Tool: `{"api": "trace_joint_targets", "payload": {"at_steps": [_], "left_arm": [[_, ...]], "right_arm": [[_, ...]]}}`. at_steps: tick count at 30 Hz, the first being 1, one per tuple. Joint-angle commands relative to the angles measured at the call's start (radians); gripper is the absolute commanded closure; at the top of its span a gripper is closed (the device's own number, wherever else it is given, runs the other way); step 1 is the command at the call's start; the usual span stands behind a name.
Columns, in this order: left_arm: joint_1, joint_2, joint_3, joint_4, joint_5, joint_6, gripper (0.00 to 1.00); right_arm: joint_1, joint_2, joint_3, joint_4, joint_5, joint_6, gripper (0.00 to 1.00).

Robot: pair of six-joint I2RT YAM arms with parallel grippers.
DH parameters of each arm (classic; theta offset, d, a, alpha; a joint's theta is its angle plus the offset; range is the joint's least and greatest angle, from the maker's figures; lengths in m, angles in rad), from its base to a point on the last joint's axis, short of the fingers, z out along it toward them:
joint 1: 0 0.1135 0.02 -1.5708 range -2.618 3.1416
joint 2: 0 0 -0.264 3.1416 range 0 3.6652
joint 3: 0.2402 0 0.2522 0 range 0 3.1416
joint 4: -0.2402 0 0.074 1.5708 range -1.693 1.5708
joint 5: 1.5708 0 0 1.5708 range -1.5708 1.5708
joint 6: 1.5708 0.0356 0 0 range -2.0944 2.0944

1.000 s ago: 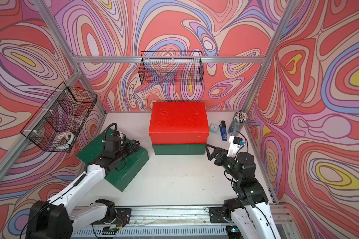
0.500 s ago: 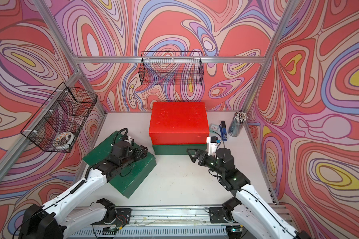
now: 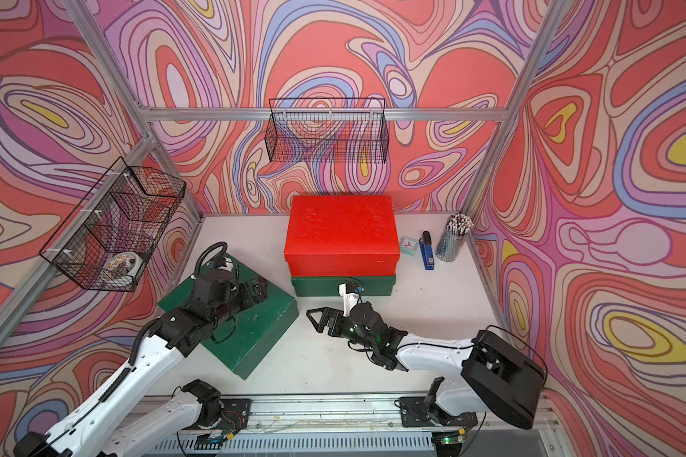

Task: Stack the shoeboxes
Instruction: Move the shoebox to the center of the board.

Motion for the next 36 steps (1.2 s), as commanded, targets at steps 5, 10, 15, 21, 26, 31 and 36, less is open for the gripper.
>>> {"api": "trace_joint_targets", "payload": {"at_steps": [5, 10, 15, 21, 26, 31, 36], "left_arm": [[-0.005, -0.177, -0.063, -0.192, -0.119, 0.028, 0.0], [-0.005, -0.362, -0.158, -0.223, -0.14, 0.069, 0.0], [-0.005, -0.518, -0.248, -0.171, -0.111, 0.082, 0.0], [-0.005, -0.548, -0.251, -0.162, -0.067, 0.081, 0.0], [-0.005, -0.528, -0.25, -0.158, -0.06, 0.081, 0.0], [-0.005, -0.51, -0.25, -0.155, -0.051, 0.081, 0.0], [-0.005, -0.51, -0.251, -0.154, -0.054, 0.079, 0.0]], "right_arm": [[0.05, 0.299, 0.064, 0.414, -0.077, 0.146, 0.02], [0.051, 0.431, 0.141, 0.442, -0.115, 0.173, 0.03], [0.05, 0.5, 0.193, 0.457, -0.135, 0.197, 0.03], [0.057, 0.58, 0.27, 0.453, -0.166, 0.22, 0.07], [0.065, 0.606, 0.298, 0.446, -0.166, 0.223, 0.1], [0.073, 0.613, 0.311, 0.448, -0.17, 0.225, 0.23], [0.081, 0.624, 0.326, 0.449, -0.173, 0.225, 0.4]]}}
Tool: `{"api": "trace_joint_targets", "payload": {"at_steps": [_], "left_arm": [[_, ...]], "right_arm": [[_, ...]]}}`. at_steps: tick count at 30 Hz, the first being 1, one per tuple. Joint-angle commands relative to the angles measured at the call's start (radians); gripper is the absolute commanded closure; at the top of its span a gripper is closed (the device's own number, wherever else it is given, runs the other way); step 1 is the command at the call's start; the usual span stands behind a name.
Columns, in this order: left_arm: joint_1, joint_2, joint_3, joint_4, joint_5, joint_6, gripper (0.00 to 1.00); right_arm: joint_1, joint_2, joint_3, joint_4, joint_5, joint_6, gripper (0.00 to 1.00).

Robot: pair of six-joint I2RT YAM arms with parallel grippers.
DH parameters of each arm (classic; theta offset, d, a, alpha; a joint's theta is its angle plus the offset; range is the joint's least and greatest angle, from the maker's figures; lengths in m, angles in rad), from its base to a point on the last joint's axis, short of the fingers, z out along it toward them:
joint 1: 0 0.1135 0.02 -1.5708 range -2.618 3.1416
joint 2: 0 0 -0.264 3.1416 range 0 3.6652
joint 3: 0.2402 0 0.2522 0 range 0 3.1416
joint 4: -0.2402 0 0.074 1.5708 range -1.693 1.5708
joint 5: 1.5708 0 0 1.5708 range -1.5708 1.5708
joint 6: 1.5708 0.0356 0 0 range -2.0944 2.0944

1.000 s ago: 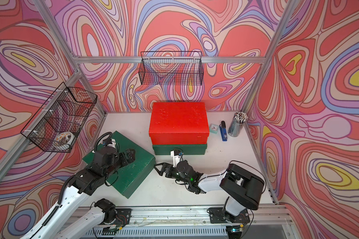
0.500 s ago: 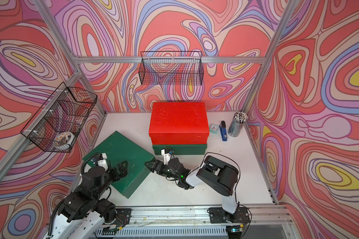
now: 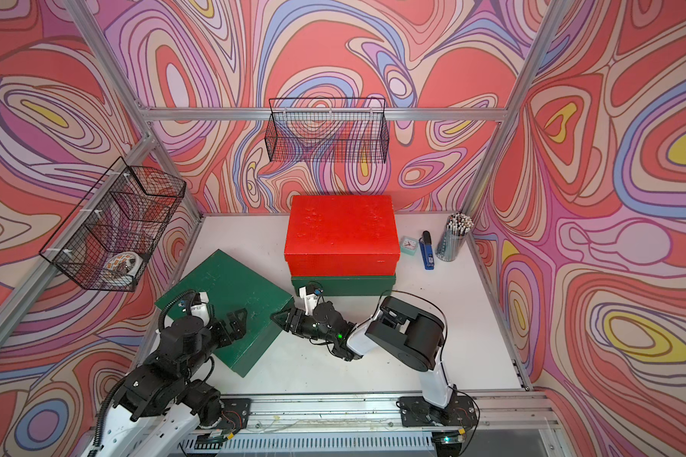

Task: Stack the shoeboxes
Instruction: Move the shoebox to the center of the board.

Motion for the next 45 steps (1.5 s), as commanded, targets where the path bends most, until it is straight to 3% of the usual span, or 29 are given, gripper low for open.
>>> {"api": "trace_joint_targets", "payload": {"at_steps": [1, 10, 23, 30, 34, 39, 45], "left_arm": [[-0.005, 0.0, -0.002, 0.004, -0.002, 0.002, 0.0], [-0.005, 0.002, -0.002, 0.01, -0.002, 0.0, 0.0], [-0.006, 0.049, 0.041, 0.032, 0.008, 0.006, 0.0], [-0.005, 0.171, 0.133, 0.047, -0.007, 0.025, 0.0], [-0.005, 0.251, 0.199, 0.046, -0.035, 0.044, 0.0], [-0.004, 0.339, 0.287, 0.038, -0.111, 0.053, 0.0], [0.045, 0.431, 0.341, 0.084, -0.13, 0.057, 0.0]], "right_arm": [[0.01, 0.022, 0.023, 0.012, -0.005, -0.003, 0.42], [0.01, 0.004, 0.014, 0.001, 0.005, -0.016, 0.59], [-0.023, -0.193, -0.131, -0.099, 0.015, -0.062, 0.6], [-0.043, -0.194, -0.155, -0.145, -0.063, -0.064, 0.63], [-0.073, -0.264, -0.216, -0.136, -0.103, -0.052, 0.64], [-0.1, -0.435, -0.248, -0.386, -0.023, -0.131, 0.64], [-0.108, -0.578, -0.346, -0.471, 0.026, -0.128, 0.61]]}}
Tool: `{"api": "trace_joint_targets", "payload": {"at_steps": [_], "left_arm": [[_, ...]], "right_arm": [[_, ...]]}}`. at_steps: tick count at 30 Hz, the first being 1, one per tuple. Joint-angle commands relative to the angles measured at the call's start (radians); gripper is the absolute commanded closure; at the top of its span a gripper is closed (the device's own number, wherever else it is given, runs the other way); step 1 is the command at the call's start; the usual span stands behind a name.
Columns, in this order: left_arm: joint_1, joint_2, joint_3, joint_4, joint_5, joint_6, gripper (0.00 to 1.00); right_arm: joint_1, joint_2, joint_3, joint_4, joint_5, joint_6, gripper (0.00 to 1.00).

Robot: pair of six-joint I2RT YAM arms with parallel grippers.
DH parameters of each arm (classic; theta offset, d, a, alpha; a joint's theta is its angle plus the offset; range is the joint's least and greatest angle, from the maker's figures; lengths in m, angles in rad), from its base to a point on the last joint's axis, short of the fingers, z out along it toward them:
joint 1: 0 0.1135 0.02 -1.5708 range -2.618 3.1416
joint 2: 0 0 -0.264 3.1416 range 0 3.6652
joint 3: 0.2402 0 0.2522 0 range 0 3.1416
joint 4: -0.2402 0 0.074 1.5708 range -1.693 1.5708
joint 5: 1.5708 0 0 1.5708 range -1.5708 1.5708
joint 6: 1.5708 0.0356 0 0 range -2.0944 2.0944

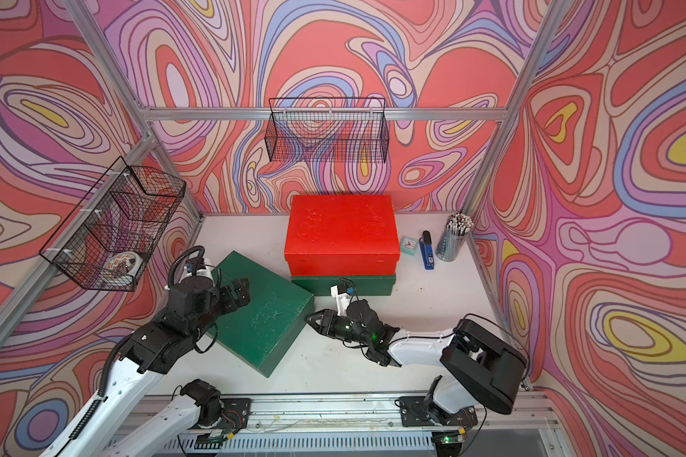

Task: Stack the shoeboxes
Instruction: Move the shoebox to the center of the board.

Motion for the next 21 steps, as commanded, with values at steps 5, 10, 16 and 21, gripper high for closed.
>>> {"api": "trace_joint_targets", "payload": {"at_steps": [5, 10, 16, 21], "left_arm": [[0.21, 0.106, 0.043, 0.081, 0.116, 0.007, 0.0], [0.404, 0.238, 0.084, 0.126, 0.168, 0.023, 0.0], [0.488, 0.413, 0.143, 0.152, 0.226, 0.026, 0.0], [0.514, 0.49, 0.12, 0.21, 0.25, 0.029, 0.0]], "right_arm": [[-0.004, -0.097, -0.053, -0.143, 0.061, -0.046, 0.45], [0.002, -0.136, -0.007, -0.235, 0.072, -0.08, 0.34], [0.015, -0.149, 0.034, -0.262, 0.074, -0.104, 0.25], [0.037, -0.163, 0.051, -0.296, 0.105, -0.121, 0.19]]}}
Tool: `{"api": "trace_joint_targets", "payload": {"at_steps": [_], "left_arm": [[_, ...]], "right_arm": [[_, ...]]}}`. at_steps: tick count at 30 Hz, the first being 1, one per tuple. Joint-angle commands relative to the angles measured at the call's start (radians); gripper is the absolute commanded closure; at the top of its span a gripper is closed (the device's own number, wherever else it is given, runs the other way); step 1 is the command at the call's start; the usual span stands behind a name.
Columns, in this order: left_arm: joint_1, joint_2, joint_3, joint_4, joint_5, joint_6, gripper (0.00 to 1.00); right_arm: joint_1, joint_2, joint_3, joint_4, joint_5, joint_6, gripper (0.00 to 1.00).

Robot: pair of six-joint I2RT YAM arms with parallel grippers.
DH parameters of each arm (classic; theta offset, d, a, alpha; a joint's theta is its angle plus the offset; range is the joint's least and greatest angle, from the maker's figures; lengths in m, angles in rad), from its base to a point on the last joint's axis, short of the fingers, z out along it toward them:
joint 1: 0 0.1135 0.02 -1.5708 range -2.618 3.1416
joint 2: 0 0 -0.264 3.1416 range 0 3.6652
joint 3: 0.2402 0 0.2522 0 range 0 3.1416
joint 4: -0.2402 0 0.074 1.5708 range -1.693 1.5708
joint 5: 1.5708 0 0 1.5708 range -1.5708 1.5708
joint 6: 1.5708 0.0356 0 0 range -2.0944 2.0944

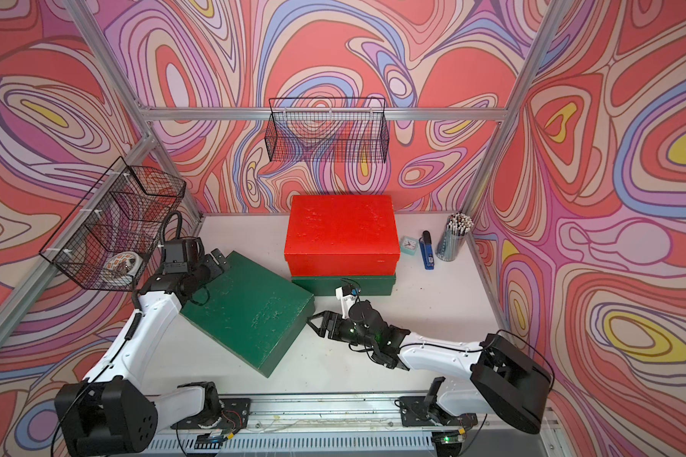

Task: Stack the shoeboxes
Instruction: Move the shoebox to the center of the board.

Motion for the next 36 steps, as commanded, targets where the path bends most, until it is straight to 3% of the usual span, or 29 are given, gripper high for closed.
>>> {"api": "trace_joint_targets", "payload": {"at_steps": [1, 8, 18, 27, 31, 36], "left_arm": [[0.02, 0.032, -0.004, 0.054, 0.017, 0.01, 0.0], [0.05, 0.093, 0.002, 0.062, -0.049, 0.021, 0.0], [0.072, 0.173, 0.01, 0.133, -0.082, 0.016, 0.0], [0.075, 0.348, 0.102, 0.061, -0.002, 0.003, 0.0], [0.074, 0.297, 0.061, 0.043, 0.091, -0.014, 0.0], [0.075, 0.137, -0.089, 0.042, 0.155, -0.019, 0.0]], "right_arm": [[0.016, -0.019, 0.018, -0.032, 0.034, -0.027, 0.18], [0.039, 0.056, 0.044, 0.014, 0.035, -0.047, 0.09], [0.039, 0.146, 0.088, 0.03, 0.003, -0.052, 0.08], [0.04, 0.153, 0.076, 0.057, -0.001, -0.048, 0.08], [0.04, 0.15, 0.081, 0.048, 0.014, -0.051, 0.08], [0.041, 0.138, 0.077, 0.012, 0.054, -0.049, 0.09]]}}
